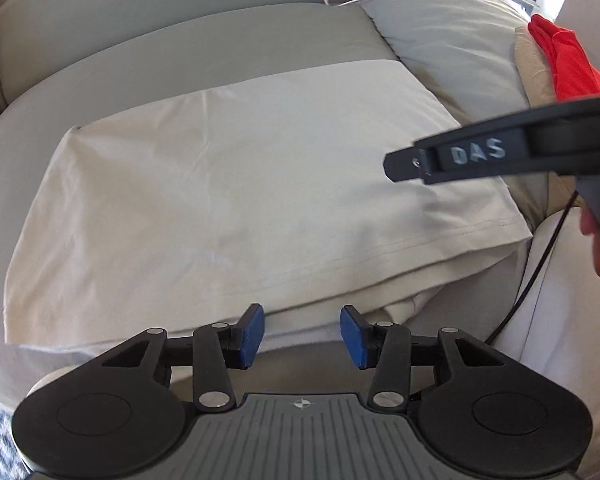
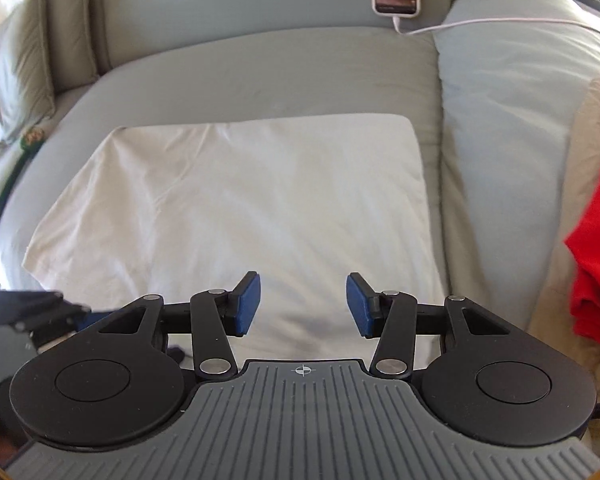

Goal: Fold clothes

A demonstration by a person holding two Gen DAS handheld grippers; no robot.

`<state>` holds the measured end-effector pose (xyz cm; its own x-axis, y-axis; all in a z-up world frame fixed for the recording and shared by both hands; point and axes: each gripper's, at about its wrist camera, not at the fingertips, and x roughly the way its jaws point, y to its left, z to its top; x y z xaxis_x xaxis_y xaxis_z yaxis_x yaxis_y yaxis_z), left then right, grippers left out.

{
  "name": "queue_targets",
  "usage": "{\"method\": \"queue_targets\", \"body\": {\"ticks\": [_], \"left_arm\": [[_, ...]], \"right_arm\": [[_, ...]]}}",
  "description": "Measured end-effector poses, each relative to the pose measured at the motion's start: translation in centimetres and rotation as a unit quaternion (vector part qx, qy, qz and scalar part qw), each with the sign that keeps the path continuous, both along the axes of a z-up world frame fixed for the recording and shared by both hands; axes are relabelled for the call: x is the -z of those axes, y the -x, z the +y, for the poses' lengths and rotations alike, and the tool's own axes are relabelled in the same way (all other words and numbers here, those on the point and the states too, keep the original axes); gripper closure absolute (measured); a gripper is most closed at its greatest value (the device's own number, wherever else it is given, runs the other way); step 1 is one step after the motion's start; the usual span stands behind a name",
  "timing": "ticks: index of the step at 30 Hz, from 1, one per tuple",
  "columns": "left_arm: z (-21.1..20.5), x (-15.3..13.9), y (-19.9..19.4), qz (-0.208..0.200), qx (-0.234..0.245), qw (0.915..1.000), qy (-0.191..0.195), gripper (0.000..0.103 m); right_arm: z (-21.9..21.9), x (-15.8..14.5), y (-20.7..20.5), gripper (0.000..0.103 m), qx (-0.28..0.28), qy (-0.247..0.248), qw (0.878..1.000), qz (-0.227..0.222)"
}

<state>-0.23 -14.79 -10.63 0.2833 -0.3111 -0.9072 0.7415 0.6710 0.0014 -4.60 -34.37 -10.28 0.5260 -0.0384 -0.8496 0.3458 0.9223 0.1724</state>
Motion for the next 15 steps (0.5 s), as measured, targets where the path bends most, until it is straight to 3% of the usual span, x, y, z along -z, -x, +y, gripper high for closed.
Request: {"method": "queue_targets", "body": {"ticks": [5,10,15], "left_arm": [[2.0,-1.4,1.2,-0.035,-0.030,0.9988,0.018,0.060],[3.3,-1.9,0.6,-0.051,-0.069,0.9957,0.036,0.057],[3.8,-2.0,-0.6,-0.047,-0.099,0.9926,0.051,0.056]], "right_arm": [[1.9,2.6,-3.9,0.063,-0.029,0.009,0.999,0.015],[4.5,3.0,-1.5,0.059,-0.097,0.092,0.990,0.054],[2.1,1.9,3.7,0.057,-0.048,0.032,0.995,0.081]]}}
